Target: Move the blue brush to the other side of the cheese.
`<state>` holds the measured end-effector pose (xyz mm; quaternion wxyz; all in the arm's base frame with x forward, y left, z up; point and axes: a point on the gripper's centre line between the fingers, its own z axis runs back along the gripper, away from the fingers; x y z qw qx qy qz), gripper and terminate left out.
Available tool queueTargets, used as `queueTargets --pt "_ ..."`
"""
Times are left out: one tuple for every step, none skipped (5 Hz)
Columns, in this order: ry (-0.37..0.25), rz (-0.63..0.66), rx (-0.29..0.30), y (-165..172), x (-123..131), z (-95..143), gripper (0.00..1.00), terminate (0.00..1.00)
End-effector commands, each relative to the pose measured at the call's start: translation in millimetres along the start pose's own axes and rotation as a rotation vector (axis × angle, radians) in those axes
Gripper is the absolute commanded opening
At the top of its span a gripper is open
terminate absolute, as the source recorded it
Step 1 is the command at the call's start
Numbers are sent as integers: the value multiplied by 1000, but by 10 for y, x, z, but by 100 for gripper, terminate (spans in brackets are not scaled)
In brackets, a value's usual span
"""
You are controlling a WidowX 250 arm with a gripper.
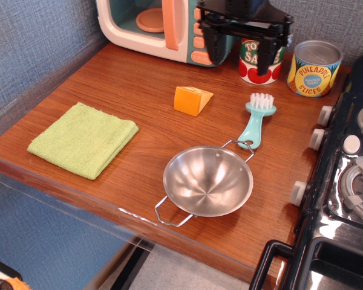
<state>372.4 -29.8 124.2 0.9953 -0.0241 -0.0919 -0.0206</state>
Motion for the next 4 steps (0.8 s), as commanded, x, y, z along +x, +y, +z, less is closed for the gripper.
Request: queueTargets --pt "-43 9 -6 376 -435 315 100 0" --pt "-53 4 12 456 -529 293 100 0" --pt "-53 4 12 456 -529 293 100 0" --pt "-53 4 12 456 -529 293 100 100"
